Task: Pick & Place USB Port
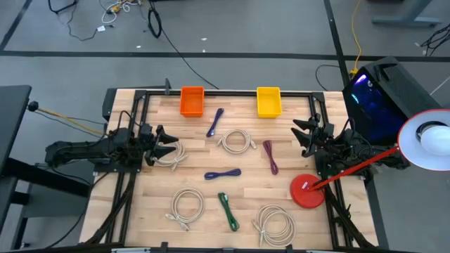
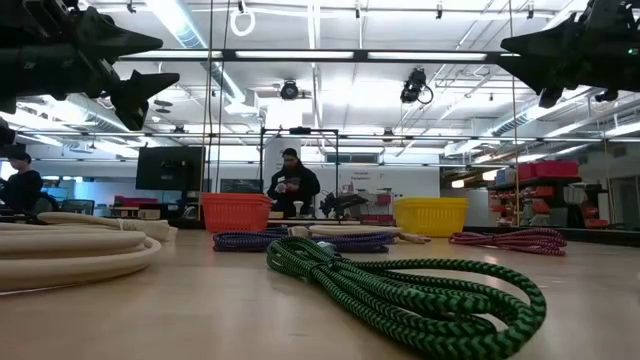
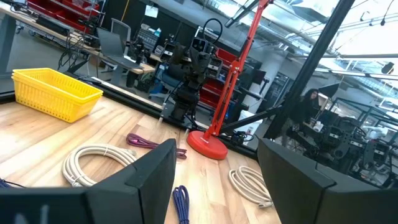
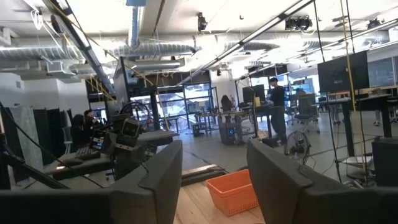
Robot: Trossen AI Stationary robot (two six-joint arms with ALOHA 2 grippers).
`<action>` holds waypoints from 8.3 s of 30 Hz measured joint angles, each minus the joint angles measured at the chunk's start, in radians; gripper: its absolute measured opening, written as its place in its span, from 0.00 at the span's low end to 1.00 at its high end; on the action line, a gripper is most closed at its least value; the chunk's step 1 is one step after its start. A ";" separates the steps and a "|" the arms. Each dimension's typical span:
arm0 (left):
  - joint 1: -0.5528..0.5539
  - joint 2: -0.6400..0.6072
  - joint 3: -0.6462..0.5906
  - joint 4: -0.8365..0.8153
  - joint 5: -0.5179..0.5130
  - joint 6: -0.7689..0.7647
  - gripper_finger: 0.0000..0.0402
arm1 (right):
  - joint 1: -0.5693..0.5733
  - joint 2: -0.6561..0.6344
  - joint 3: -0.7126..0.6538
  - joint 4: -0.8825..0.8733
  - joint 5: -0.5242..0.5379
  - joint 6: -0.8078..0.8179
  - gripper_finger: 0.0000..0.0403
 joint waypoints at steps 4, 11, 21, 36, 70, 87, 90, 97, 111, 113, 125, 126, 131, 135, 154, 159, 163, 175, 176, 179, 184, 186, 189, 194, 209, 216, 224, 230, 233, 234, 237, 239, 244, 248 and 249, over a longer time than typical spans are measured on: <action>0.000 0.000 0.000 0.000 0.000 0.000 0.58 | 0.000 0.000 0.000 0.000 0.000 0.000 0.45; -0.001 0.000 0.000 0.011 -0.048 0.001 0.58 | 0.000 0.000 0.000 0.000 0.000 0.000 0.45; -0.001 0.002 0.000 0.134 -0.493 -0.166 0.58 | 0.000 0.000 0.000 0.000 0.000 0.000 0.45; 0.000 0.002 0.000 0.158 -0.953 -0.408 0.58 | -0.004 0.000 0.000 0.094 0.038 -0.086 0.45; 0.000 0.003 0.000 0.113 -0.812 -0.317 0.58 | -0.003 0.018 0.000 -0.081 0.190 0.749 0.45; 0.000 0.002 0.000 0.182 -0.673 -0.367 0.58 | -0.010 0.200 0.334 -0.225 0.041 0.644 0.45; 0.000 0.003 0.000 0.178 -0.687 -0.365 0.58 | -0.010 0.424 0.592 -0.488 0.017 0.550 0.44; 0.000 0.002 0.000 0.170 -0.687 -0.365 0.58 | -0.046 1.018 0.980 -1.097 -0.004 0.358 0.44; 0.000 0.003 0.000 0.079 -0.625 -0.364 0.58 | -0.109 1.425 0.812 -0.978 -0.213 0.397 0.44; 0.000 0.003 0.000 0.075 -0.625 -0.364 0.58 | -0.118 1.424 0.772 -0.950 -0.242 0.429 0.44; 0.000 0.003 0.000 0.061 -0.644 -0.362 0.58 | -0.122 1.424 0.623 -0.837 -0.377 0.540 0.44; 0.000 0.003 0.000 0.061 -0.644 -0.362 0.58 | -0.122 1.424 0.616 -0.832 -0.379 0.544 0.44; 0.000 0.003 0.000 0.061 -0.644 -0.363 0.58 | -0.122 1.424 0.589 -0.771 -0.394 0.585 0.44; 0.000 0.003 0.000 0.061 -0.644 -0.365 0.58 | -0.122 1.422 0.579 -0.750 -0.393 0.597 0.44; 0.000 0.003 0.000 0.058 -0.643 -0.364 0.58 | -0.110 1.467 0.581 -0.729 -0.381 0.631 0.34; 0.000 0.003 0.000 0.047 -0.643 -0.364 0.58 | -0.110 1.470 0.579 -0.720 -0.370 0.588 0.19; 0.000 0.003 0.000 0.042 -0.643 -0.365 0.58 | -0.114 1.470 0.580 -0.712 -0.367 0.592 0.04; 0.000 0.003 0.000 0.039 -0.624 -0.392 0.58 | -0.135 1.364 0.629 -0.937 -0.269 0.529 0.02; 0.000 0.003 0.000 0.040 -0.620 -0.392 0.58 | -0.141 1.344 0.648 -0.950 -0.252 0.523 0.01; 0.000 0.003 0.000 0.040 -0.614 -0.393 0.58 | -0.157 1.286 0.695 -1.009 -0.235 0.497 0.01; 0.000 0.002 0.000 0.041 -0.613 -0.393 0.58 | -0.182 1.189 0.837 -1.027 -0.136 0.444 0.01; 0.000 0.003 0.000 0.041 -0.613 -0.406 0.58 | -0.195 1.163 0.902 -1.049 -0.089 0.402 0.01; 0.000 0.002 0.000 0.041 -0.613 -0.413 0.58 | -0.217 1.127 1.011 -1.023 -0.047 0.335 0.01; 0.000 0.002 0.000 0.055 -0.614 -0.418 0.58 | -0.246 1.114 1.132 -0.891 -0.060 0.231 0.01; -0.001 0.005 0.022 0.202 -0.499 -0.365 0.58 | -0.333 1.380 1.148 -0.348 -0.486 0.286 0.01; 0.000 0.185 0.161 0.197 -0.445 -0.295 0.58 | -0.283 1.498 1.301 -0.356 -0.567 0.276 0.01; 0.025 0.572 0.416 0.208 -0.385 -0.127 0.58 | -0.219 1.571 1.399 -0.362 -0.598 0.255 0.01; 0.101 0.777 0.622 0.213 -0.195 -0.025 0.58 | -0.191 1.579 1.401 -0.367 -0.612 0.255 0.01; 0.143 0.855 0.694 0.216 -0.104 -0.026 0.58 | -0.177 1.579 1.401 -0.381 -0.612 0.255 0.01; 0.152 0.879 0.714 0.215 -0.076 -0.029 0.58 | -0.173 1.579 1.401 -0.385 -0.612 0.254 0.01; 0.168 0.952 0.775 0.214 -0.009 -0.023 0.58 | -0.165 1.578 1.401 -0.408 -0.609 0.240 0.01; 0.177 0.993 0.808 0.212 0.027 -0.020 0.58 | -0.162 1.578 1.401 -0.419 -0.589 0.230 0.01; 0.187 1.074 0.857 0.193 0.057 -0.029 0.48 | -0.162 1.573 1.401 -0.418 -0.585 0.229 0.01; 0.189 1.090 0.873 0.184 0.070 -0.019 0.10 | -0.163 1.574 1.401 -0.429 -0.579 0.229 0.01; 0.194 1.089 0.873 0.184 0.073 -0.019 0.06 | -0.163 1.573 1.401 -0.429 -0.579 0.229 0.01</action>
